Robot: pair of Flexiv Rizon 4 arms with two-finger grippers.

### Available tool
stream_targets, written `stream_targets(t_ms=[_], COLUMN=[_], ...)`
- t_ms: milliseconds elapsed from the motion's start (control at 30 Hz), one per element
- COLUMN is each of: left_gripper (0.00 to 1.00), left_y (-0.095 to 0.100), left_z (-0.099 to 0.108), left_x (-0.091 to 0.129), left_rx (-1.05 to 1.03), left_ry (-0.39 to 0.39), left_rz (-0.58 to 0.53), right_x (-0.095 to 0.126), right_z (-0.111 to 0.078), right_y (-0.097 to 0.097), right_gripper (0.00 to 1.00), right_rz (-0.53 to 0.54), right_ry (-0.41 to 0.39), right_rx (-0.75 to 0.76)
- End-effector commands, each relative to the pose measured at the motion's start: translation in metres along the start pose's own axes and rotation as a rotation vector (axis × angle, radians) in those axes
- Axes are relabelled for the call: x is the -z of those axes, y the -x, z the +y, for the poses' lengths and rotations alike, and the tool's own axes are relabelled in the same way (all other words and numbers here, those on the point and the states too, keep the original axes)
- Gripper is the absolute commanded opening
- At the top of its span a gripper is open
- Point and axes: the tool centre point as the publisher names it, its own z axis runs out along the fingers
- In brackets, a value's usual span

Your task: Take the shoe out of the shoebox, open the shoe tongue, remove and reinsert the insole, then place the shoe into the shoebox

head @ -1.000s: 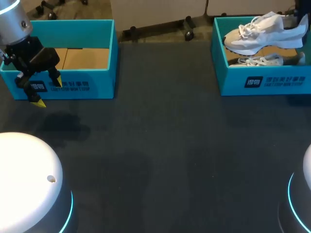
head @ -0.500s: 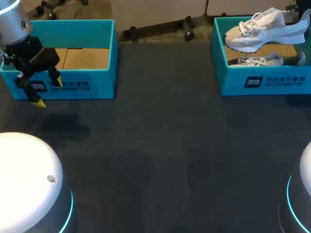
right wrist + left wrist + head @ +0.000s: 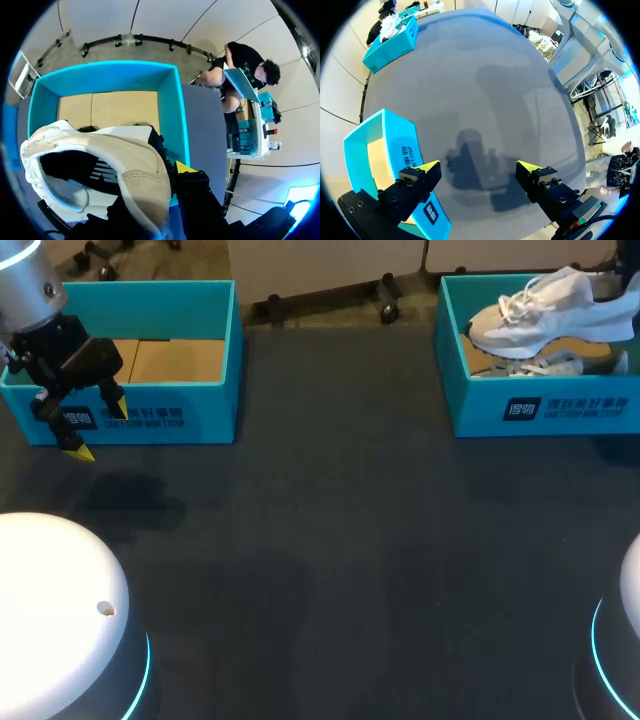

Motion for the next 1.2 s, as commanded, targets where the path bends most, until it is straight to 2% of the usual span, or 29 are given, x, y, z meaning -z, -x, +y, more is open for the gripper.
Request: stream_targets(t_ms=[33,367,800,1200], left_gripper=[1.00,1.00,1.00,1.00], left_y=[0.000,0.000,0.000,0.000], left_z=[0.000,0.000,0.000,0.000], left_x=[0.001,0.001,0.001,0.001], left_rx=[-0.001,-0.001,-0.001,-0.001], left_ry=[0.001,0.001,0.001,0.001], left_rz=[0.002,0.002,0.002,0.002], right_x=[-0.004,0.003,-0.010,-0.028], right_z=[0.002,0.014,0.047,0.059], right_y=[0.001,0.005,0.005,-0.001], right_gripper=[0.00,0.00,0.00,0.00], right_rz=[0.002,-0.003,0.013,0.041], right_ry=[-0.004,0.013,0.035,0.052], right_rx=[-0.001,0.003,0.002,0.002])
